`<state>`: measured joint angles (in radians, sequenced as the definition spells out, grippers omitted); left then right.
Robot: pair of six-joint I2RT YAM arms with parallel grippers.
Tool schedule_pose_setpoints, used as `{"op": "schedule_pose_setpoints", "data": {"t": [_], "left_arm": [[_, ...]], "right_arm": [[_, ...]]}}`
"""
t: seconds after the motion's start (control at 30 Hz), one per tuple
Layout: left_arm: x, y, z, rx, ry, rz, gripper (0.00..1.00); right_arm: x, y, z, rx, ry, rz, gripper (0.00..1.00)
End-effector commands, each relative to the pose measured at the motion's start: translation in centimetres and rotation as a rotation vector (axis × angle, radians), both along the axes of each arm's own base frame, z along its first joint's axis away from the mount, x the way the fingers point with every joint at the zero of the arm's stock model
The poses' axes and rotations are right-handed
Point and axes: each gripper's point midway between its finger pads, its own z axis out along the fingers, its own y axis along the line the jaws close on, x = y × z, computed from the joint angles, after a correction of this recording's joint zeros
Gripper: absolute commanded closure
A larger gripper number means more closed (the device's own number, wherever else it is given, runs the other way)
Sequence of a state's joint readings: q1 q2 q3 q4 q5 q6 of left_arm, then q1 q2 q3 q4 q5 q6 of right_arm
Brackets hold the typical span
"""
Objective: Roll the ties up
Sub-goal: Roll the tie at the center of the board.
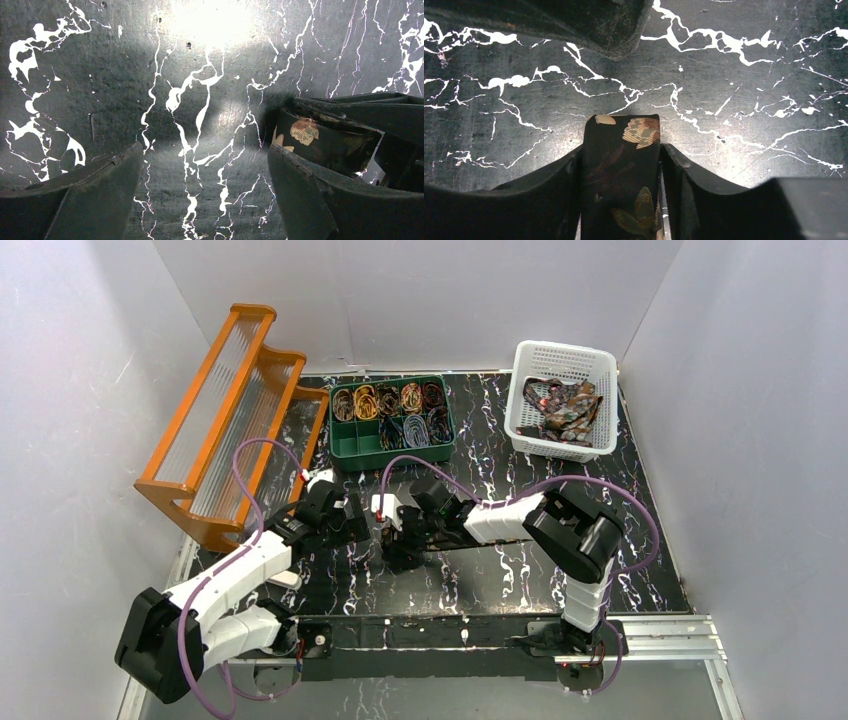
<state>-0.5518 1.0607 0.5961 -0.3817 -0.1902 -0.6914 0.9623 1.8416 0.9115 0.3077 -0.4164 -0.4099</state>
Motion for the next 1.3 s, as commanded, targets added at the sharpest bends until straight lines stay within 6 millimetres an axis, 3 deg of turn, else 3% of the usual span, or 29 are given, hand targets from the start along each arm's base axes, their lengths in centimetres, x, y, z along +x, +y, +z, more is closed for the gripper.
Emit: {"op": "schedule_pose_setpoints", "data": {"t": [0.0, 0.07, 0.13, 0.37, 0.5, 0.57, 0.67, 0.7, 0.77, 0.9, 1.0, 1.03, 1.1, 1.27], "left_arm": [[-0.4, 0.3, -0.4, 0.001, 0.015, 0.007, 0.09], [-0.4, 0.2, -0.4, -0.002, 0.014, 0.004, 0.09], [-0.5, 0.2, -0.3, -0.005, 0.012, 0.003, 0.09], [-0.6, 0.2, -0.2, -0.014, 0.004, 0.000, 0.09], [-0.7, 0.1, -0.2, -0.020, 0.005, -0.002, 0.09], [-0.7, 0.1, -0.2, -0.025, 0.007, -0.004, 0.09], [-0.7, -0.1, -0.1, -0.038, -0.001, -0.002, 0.09], [-0.7, -0.1, 0.0, -0.044, -0.006, 0.000, 0.08], [-0.6, -0.2, 0.3, -0.057, -0.019, 0.000, 0.07], [-0.4, -0.2, 1.0, -0.071, -0.059, 0.001, 0.06], [-0.2, -0.1, 1.7, -0.088, -0.094, 0.010, 0.03], [-0.2, -0.2, 1.9, -0.095, -0.103, 0.008, 0.02], [-0.2, -0.5, 2.1, -0.116, -0.116, -0.007, 0.02], [-0.3, -1.6, 1.7, -0.156, -0.108, -0.049, 0.02]], "right_arm": [[-0.6, -0.5, 0.0, -0.029, -0.007, -0.003, 0.33], [-0.5, -0.4, 0.4, -0.019, -0.013, -0.004, 0.23], [-0.2, -0.2, 0.8, -0.007, -0.027, -0.007, 0.21], [-0.3, 0.0, 0.2, -0.025, 0.000, -0.006, 0.46], [-0.3, 0.2, 0.9, 0.002, -0.005, -0.015, 0.44], [-0.2, 0.6, 1.9, 0.030, -0.016, -0.012, 0.34], [0.5, 1.1, 4.6, 0.061, -0.020, -0.057, 0.06], [1.1, 1.1, 5.8, 0.068, -0.023, -0.099, 0.02], [2.0, 0.3, 8.4, 0.104, -0.051, -0.190, 0.01], [1.4, -2.3, 12.4, 0.249, -0.055, -0.311, 0.01], [2.5, -5.9, 14.6, 0.385, 0.041, -0.625, 0.01], [3.4, -7.5, 14.7, 0.413, 0.103, -0.777, 0.01], [3.3, -9.1, 13.7, 0.403, 0.262, -0.906, 0.01], [1.1, -9.2, 9.7, 0.252, 0.688, -1.074, 0.04]]}}
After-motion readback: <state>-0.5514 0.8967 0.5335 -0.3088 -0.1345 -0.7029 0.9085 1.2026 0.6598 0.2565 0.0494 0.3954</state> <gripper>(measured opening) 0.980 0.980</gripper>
